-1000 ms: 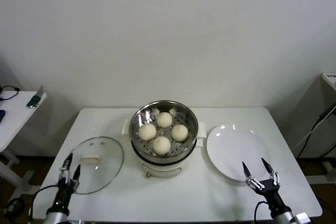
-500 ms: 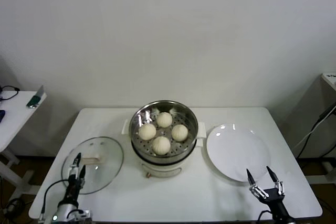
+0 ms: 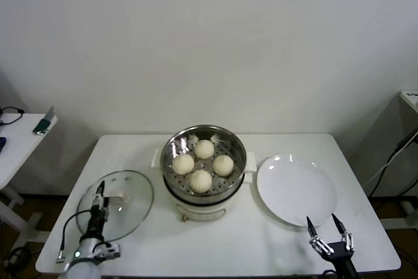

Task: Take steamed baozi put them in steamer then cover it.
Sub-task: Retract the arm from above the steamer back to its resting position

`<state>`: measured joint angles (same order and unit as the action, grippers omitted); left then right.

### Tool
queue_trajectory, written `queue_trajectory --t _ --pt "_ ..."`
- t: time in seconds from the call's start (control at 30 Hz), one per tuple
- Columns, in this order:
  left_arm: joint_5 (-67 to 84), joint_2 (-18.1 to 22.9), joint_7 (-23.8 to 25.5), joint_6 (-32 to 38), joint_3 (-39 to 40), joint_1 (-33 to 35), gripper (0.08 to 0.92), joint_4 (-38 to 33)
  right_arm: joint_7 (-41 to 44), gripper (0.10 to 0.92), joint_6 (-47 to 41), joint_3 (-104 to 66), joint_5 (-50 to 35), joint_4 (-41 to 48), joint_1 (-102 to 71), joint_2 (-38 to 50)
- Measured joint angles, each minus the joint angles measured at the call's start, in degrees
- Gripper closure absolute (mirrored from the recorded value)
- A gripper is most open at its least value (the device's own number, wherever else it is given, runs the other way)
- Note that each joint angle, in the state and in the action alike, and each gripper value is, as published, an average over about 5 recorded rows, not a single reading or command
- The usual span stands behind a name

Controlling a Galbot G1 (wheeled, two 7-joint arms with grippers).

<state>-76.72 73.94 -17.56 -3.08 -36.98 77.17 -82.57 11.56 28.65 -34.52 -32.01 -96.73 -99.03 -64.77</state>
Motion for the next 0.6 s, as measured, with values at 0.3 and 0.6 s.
queue_trajectory --t 0.3,0.6 --pt "-0.61 0.61 -0.33 -0.24 -0.04 -1.32 0.596 2.65 0.0 0.203 0.32 0.25 0.27 0.02 -0.06 -1.23" --pt "0.43 0.87 -1.23 0.28 -0.6 -2.2 0.837 2.67 -0.38 0.203 0.15 0.19 0.5 0.04 -0.21 -1.87"
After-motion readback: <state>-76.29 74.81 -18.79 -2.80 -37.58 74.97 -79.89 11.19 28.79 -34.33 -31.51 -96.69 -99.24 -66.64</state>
